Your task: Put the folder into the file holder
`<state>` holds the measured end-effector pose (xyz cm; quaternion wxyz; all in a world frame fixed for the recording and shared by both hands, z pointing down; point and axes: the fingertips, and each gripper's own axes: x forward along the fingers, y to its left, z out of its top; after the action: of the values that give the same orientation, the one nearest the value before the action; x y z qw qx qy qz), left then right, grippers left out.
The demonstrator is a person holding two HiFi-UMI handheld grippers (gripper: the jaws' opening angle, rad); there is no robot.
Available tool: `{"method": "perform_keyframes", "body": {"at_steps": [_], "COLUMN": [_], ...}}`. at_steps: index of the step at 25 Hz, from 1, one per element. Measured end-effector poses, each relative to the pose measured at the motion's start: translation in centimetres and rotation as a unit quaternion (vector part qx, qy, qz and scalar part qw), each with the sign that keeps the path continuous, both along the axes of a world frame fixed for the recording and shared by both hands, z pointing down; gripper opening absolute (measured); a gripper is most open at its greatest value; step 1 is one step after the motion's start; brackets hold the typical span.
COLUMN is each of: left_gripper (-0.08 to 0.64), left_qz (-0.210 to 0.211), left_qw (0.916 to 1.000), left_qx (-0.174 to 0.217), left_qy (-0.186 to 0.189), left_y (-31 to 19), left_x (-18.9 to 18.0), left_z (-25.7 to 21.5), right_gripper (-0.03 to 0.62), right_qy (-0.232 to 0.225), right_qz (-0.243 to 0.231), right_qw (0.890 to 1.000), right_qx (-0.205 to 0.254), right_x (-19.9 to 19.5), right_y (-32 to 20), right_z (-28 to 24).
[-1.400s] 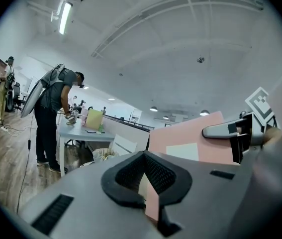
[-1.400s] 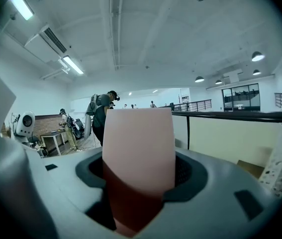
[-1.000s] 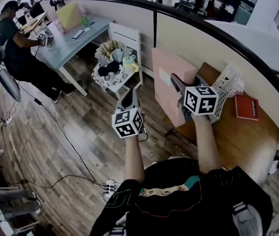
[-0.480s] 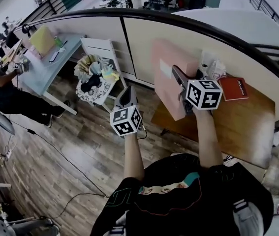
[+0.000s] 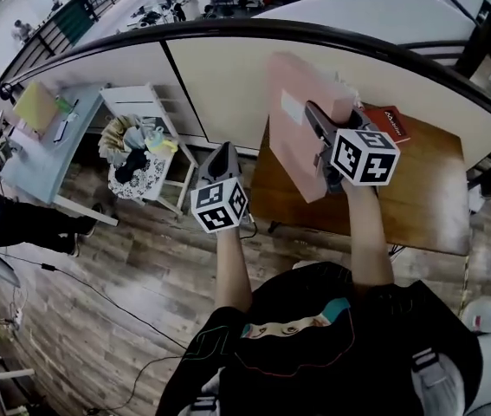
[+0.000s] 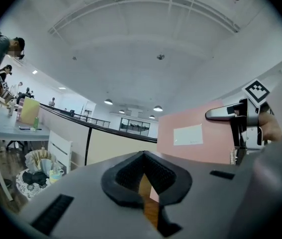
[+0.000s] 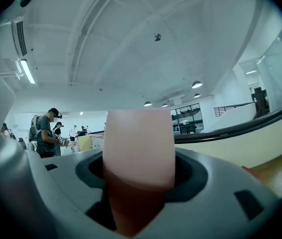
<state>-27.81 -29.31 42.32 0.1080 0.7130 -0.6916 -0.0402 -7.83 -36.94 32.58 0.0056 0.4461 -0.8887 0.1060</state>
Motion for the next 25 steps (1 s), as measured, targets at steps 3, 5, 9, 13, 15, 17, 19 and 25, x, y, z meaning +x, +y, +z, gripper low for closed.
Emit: {"method": "perform_keyframes", "body": {"at_steps": [3,5,9,13,15,17,19,25], "left_gripper": [0.000,0.000,0.000,0.000,0.000,0.000,0.000,0.000], "left_qz": [0.028,0.045,0.069,0.087,0.097,0.104,0.107,0.115], "left_qw": [0.9996,0.9990,0.9976,0.9962,0.9953,0.9945,0.9942,0.9933], "left_qx": [-0.001,-0.001,0.001,0.002,0.002,0.002,0.003,0.000], "left_qy": [0.000,0.001,0.004,0.007,0.007,0.008,0.011,0.012], "left_y": [-1.0,-1.5,-2.3,-2.9,-3.2,-3.5,-3.7,-4.0], "left_x": [2.2,3.5,5.5,7.3,8.1,8.7,9.1,9.8], "left_z": [0.1,0.0,0.1,0.0,-0.1,-0.1,-0.2,0.1], "right_gripper": [0.285,0.285,0.285,0.285,0.285,0.285,0.285,0.285], "right_qy": [-0.002,-0.004,-0.002,-0.012,-0.011,-0.002,0.000,0.002], "right_qz": [0.024,0.038,0.061,0.076,0.087,0.099,0.109,0.129], "right_qw": [1.000,0.999,0.998,0.997,0.996,0.995,0.994,0.991], "right_qx": [0.005,0.009,0.015,0.011,0.010,0.013,0.016,0.016], "right_x": [2.4,3.6,5.7,7.8,8.7,9.6,10.4,11.6], "right_y": [0.2,0.3,0.6,0.8,1.0,1.0,0.9,0.5], "right_z": [-0.6,-1.1,-1.6,-1.9,-2.0,-2.2,-2.5,-2.3]}}
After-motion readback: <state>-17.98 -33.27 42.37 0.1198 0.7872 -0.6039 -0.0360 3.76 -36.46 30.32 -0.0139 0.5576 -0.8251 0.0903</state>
